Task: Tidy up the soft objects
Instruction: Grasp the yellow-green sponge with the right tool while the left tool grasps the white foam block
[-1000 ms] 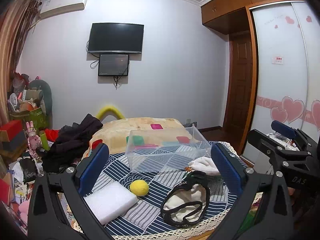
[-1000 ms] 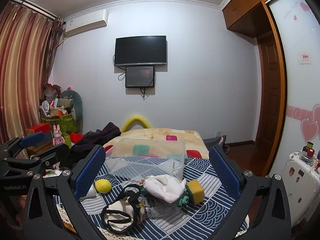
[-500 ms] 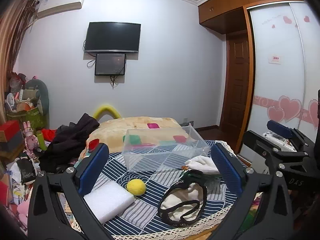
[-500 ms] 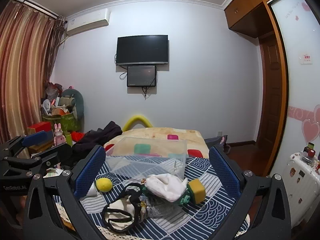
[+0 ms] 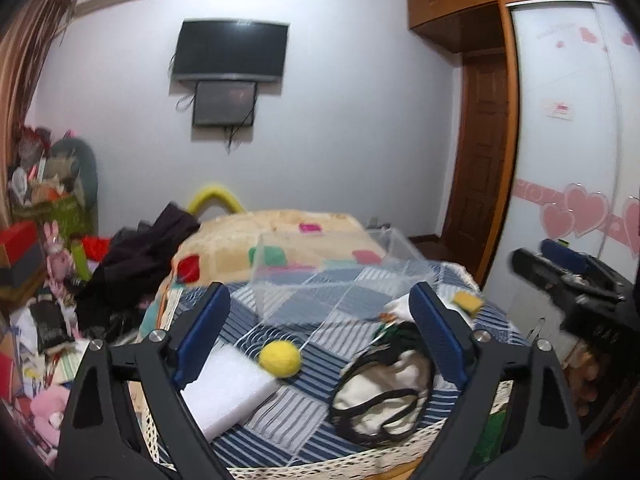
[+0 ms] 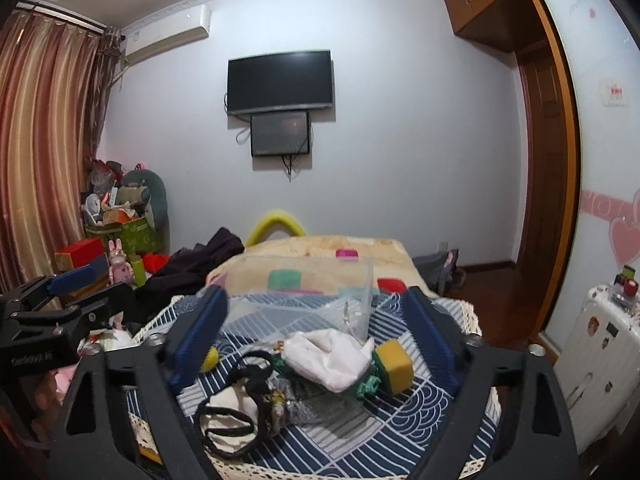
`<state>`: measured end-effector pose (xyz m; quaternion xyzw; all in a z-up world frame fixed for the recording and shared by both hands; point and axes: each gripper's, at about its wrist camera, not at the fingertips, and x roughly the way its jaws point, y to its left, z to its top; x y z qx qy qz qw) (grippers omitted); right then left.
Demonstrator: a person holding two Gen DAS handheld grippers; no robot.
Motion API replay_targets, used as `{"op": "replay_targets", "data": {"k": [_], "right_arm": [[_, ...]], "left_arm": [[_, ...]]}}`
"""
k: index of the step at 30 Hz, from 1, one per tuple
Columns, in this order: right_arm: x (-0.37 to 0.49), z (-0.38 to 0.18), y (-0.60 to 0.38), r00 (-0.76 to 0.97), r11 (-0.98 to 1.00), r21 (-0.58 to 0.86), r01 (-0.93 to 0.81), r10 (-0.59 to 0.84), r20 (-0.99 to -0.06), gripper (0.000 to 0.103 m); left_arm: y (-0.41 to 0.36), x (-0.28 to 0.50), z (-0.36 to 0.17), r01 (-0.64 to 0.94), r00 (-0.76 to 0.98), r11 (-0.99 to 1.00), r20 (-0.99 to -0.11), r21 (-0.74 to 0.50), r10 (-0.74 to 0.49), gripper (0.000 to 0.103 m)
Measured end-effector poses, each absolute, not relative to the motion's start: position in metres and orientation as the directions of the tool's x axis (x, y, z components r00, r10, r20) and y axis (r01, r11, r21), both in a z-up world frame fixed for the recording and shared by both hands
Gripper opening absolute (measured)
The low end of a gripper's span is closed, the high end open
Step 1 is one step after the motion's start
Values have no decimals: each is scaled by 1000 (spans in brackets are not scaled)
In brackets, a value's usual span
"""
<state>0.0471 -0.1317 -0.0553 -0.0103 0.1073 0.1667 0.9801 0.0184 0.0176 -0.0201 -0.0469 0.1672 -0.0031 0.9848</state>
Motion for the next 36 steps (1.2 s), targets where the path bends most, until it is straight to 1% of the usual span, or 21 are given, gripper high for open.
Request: {"op": "replay_targets", "data": {"k": [2,4,7,11,15,17,19,22,23,27,29,33,34,35,36], "right_arm": [[52,-58,-137,916,945,28,-327,324,-237,80],[56,-61,-143,916,949,34,-313,311,-254,80],[65,-68,-149,915,957,28,-289,285,-285,73],[77,-79,-152,904,963,30,-268,262,-339,69],[88,-92,-152,884,967,25,-255,243,-399,69],[93,-96,-156,877,968,25,-248,235,-419,69],[97,-100,-160,868,971,29,-237,225,-442,69],[104,-103,-167,855,973,47,-227,222,-468,69],[108,-104,-171,850,972,56,-227,226,-476,69],[119,-108,-173,837,977,64,-205,209,-506,69],[124,-110,-174,835,978,68,-195,202,-512,69],[132,-109,-178,838,981,83,-176,194,-511,68],[133,-109,-178,837,980,89,-177,198,-511,65],[135,-110,-179,833,979,95,-178,201,-516,56],[137,-111,-178,829,979,95,-178,201,-521,53]], "left_arm": [[28,27,-29,-39,931,995,-365,-89,4,85],[38,35,-40,-59,914,995,-404,-81,22,84],[53,46,-58,-78,886,995,-462,-59,42,84],[68,56,-83,-96,844,995,-532,-30,66,84],[77,68,-105,-69,805,998,-592,-13,48,85],[77,76,-115,-60,785,998,-617,19,59,88],[78,83,-121,-64,774,996,-628,56,85,90],[80,92,-127,-43,767,997,-636,70,78,100],[82,95,-129,-37,764,997,-641,65,70,101],[91,109,-142,-37,730,999,-682,25,44,101],[93,112,-145,-44,732,999,-681,-4,30,102],[89,111,-146,-40,740,999,-672,-2,29,102],[87,110,-146,-39,739,999,-672,2,30,101],[85,109,-146,-45,742,999,-669,6,37,100],[85,108,-146,-51,744,999,-667,7,43,99]]}}
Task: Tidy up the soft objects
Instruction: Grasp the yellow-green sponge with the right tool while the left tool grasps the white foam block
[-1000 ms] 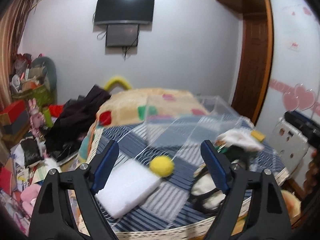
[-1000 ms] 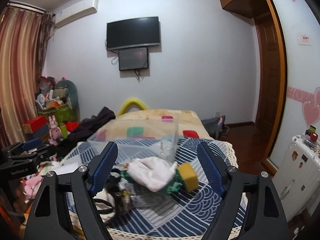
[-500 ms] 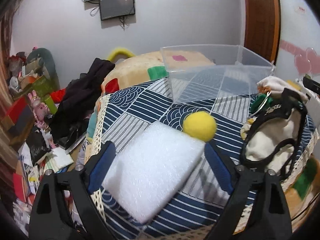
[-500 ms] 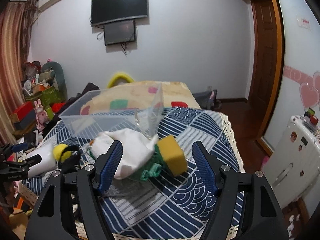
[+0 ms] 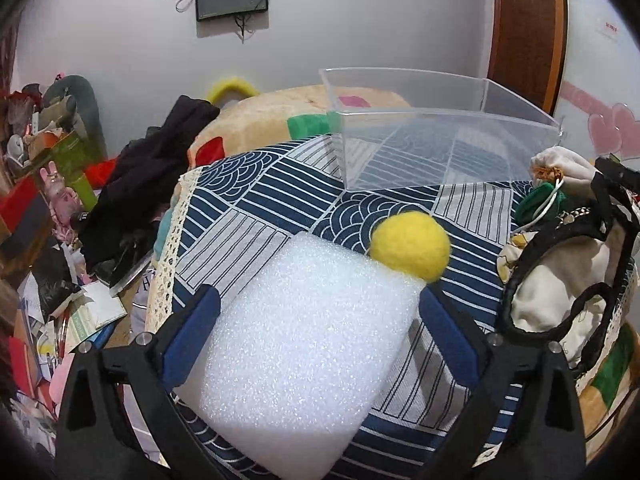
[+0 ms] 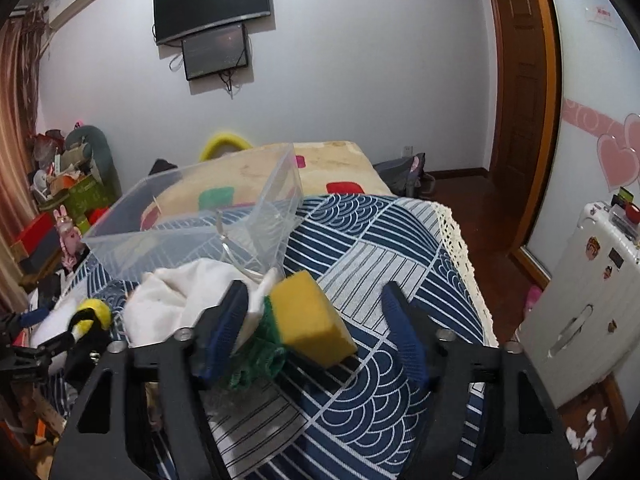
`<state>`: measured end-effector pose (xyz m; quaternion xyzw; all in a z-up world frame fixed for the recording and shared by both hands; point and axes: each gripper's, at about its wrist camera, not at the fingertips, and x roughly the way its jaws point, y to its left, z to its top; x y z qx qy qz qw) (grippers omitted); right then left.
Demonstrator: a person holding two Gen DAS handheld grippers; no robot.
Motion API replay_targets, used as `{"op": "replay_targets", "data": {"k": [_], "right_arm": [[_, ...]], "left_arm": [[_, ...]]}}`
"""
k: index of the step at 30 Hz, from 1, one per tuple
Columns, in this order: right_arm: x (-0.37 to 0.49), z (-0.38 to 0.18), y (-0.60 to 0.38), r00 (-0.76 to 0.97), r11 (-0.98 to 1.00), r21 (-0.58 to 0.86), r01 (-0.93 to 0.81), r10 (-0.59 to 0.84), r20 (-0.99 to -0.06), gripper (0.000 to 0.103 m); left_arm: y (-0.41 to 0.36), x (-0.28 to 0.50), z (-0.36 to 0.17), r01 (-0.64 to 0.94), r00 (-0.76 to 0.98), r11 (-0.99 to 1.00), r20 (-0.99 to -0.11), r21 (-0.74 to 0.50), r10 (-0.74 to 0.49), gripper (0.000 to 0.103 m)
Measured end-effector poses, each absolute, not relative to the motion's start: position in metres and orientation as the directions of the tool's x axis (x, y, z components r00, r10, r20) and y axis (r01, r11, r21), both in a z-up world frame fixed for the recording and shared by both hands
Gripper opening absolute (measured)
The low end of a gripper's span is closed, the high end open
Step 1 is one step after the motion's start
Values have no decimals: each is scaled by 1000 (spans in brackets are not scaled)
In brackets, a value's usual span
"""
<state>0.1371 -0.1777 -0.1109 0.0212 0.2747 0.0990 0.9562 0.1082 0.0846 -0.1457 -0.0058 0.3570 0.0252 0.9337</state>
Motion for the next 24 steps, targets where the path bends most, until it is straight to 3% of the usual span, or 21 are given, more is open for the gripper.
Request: {"op": "replay_targets", "data": {"k": [4,6,8,12,15,17,20,22,24], "right_arm": [[141,-120,-178,806,979,98,-180,204,-556,50],[140,-121,-180,804,976,111,-187,217,-554,41],[139,-119,-179,803,974,102,-202,224,-552,35],[135,-118,-176,799,972,93,-215,230,-556,35],[133,-116,-179,788,967,119,-223,251,-562,47],[132,-116,-180,791,969,113,-219,244,-561,55],[135,-121,-180,791,973,88,-211,223,-570,55],[138,-124,-181,785,974,98,-203,222,-579,55],[142,-130,-182,772,974,107,-201,225,-594,47]], "left_arm": [[85,103,-141,-92,748,996,-661,-14,60,93],[85,100,-138,-96,753,995,-656,-24,56,73],[83,98,-135,-95,750,995,-659,-29,53,64],[79,96,-135,-84,741,996,-669,-18,50,61],[75,93,-135,-72,734,997,-677,-5,49,68],[75,92,-133,-58,733,998,-679,-9,36,88],[74,92,-133,-53,743,998,-667,27,57,99],[77,96,-139,-42,728,999,-683,30,51,99],[81,99,-146,-47,710,998,-702,30,55,100]]}}
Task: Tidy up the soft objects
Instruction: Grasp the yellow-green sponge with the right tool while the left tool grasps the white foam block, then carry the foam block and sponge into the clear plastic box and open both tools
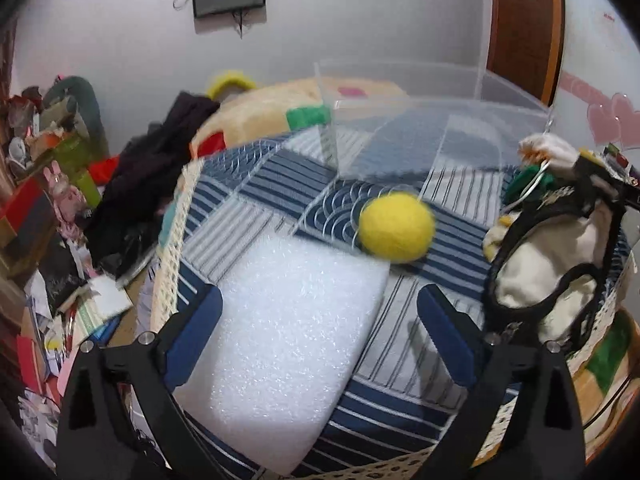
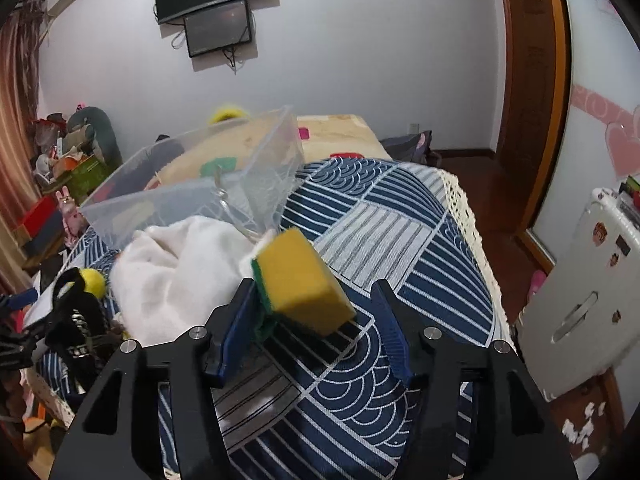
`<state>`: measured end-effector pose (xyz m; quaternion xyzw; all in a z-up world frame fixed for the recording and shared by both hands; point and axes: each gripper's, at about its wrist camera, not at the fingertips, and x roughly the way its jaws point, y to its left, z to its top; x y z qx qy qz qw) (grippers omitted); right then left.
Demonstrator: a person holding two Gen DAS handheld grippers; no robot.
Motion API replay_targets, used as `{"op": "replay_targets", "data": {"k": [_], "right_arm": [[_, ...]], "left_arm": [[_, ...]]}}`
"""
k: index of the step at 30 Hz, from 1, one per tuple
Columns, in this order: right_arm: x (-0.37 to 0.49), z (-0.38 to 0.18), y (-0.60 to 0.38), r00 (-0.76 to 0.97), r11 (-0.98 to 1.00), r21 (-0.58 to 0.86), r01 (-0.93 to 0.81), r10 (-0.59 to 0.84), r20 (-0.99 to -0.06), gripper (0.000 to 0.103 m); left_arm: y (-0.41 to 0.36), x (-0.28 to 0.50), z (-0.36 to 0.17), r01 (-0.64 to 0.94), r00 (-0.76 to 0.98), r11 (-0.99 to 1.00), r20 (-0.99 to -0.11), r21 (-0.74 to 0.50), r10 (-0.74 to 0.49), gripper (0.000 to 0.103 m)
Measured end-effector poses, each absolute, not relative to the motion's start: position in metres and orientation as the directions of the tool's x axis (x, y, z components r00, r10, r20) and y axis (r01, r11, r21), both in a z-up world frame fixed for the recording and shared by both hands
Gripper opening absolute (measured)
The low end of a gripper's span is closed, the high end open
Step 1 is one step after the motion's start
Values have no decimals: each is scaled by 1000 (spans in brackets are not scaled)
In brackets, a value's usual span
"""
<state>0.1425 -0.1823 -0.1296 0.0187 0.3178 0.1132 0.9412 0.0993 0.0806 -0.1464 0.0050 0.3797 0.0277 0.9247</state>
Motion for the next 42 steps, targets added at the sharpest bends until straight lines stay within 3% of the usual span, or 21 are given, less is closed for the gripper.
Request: {"op": "replay_targets", "data": {"k": [2,6,8,17,25,27,28,29,35,42], "right_arm": [[146,-134,-184,768,974,113,-194,223,-600,35],[146,-135,-187,770,973,128,-190,229,-596,33],[144,-133,-187,776,973,129,-191,230,-587,33],[136,-124,-185,794,969,137,-206,247,-556,33],[132,-119,-182,797,963,140,-231,269,-541,33],[131,-119,-181,796,961,140,-237,275,-539,33],[131,-118,-181,796,961,140,-239,276,-538,33],[130,-118,-181,797,960,141,-241,279,-536,33],[125,-116,-179,797,955,147,-258,296,-526,33],[119,-109,-171,805,951,130,-280,306,-508,33]], "left_arm": [[81,98,-150,-58,726,996,-682,63,85,100],[80,96,-150,-65,742,996,-665,62,90,97],[79,95,-150,-85,744,993,-657,86,120,84],[84,96,-145,-99,748,994,-655,52,109,78],[58,83,-136,-2,754,1000,-656,24,18,79],[47,79,-134,10,768,996,-639,86,47,88],[44,79,-135,12,771,994,-635,110,61,100],[42,80,-136,15,771,992,-634,124,67,102],[57,100,-156,3,701,996,-710,90,62,102],[66,91,-148,-18,729,1000,-684,20,26,96]]}}
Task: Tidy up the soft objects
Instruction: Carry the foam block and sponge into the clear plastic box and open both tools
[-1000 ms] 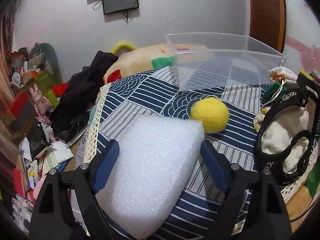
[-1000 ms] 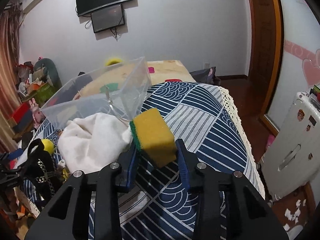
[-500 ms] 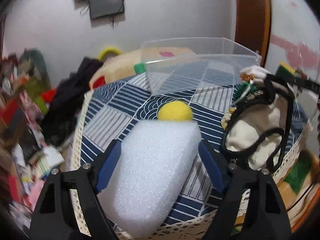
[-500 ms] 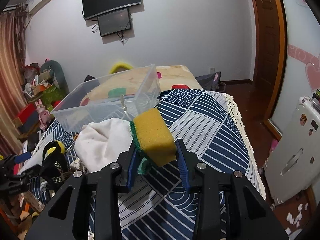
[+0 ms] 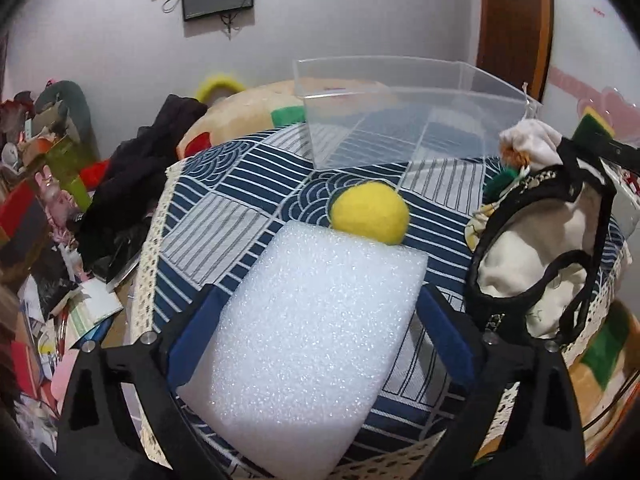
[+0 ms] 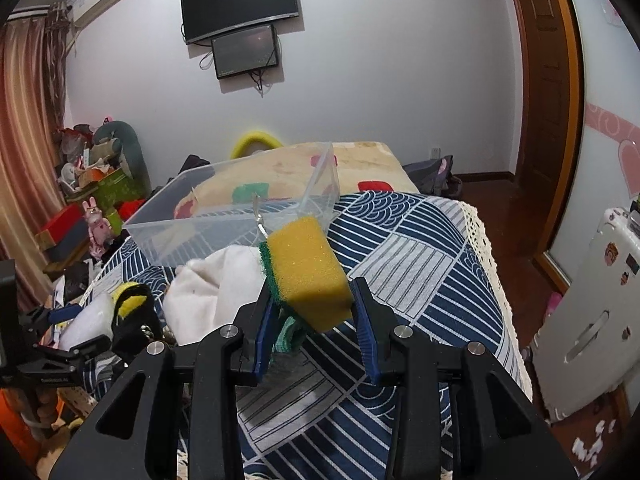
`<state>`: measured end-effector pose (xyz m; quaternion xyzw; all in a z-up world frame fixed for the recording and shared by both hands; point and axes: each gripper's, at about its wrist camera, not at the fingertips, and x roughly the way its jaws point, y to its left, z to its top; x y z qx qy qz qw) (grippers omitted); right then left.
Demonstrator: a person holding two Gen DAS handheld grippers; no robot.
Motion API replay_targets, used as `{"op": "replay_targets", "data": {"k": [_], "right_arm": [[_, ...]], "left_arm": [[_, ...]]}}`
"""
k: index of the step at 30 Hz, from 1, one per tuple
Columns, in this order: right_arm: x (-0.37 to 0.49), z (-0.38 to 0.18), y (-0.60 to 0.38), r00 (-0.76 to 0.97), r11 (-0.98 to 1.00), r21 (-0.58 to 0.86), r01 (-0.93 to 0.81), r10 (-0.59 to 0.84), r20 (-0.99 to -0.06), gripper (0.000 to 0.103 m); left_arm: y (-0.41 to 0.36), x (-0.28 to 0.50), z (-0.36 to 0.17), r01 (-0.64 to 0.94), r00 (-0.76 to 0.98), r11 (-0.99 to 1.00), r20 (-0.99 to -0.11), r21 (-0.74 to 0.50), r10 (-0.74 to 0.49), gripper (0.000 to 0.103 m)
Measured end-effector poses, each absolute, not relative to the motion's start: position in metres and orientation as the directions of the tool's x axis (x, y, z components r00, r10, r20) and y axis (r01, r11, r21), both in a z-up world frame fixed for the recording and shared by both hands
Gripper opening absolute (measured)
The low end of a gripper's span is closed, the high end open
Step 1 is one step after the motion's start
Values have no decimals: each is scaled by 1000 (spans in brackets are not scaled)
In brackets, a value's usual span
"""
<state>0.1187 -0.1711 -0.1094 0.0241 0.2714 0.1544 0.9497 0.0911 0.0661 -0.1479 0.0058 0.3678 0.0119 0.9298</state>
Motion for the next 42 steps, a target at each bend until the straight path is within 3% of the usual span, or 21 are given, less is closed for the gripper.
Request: {"op": "replay_targets", "data": {"k": [6,20,30,42], "right_arm": [[113,-94,-169,826,949,121,-290,312,-470,33],[125,-53,-143,856,924,93,-370,378,-353,33],[163,-58,-119,831,909,51,-413,399,-387,33],[198,-86,-107,760,899,14,-437,378,-528,33]], "left_arm": [[70,83,-119,-53,776,998,-628,21,54,95],[43,116,-40,37,895,999,-445,35,-17,95],[30,182,-31,61,876,997,-481,51,-29,95],[18,256,-57,90,768,995,-639,36,-46,96]]}}
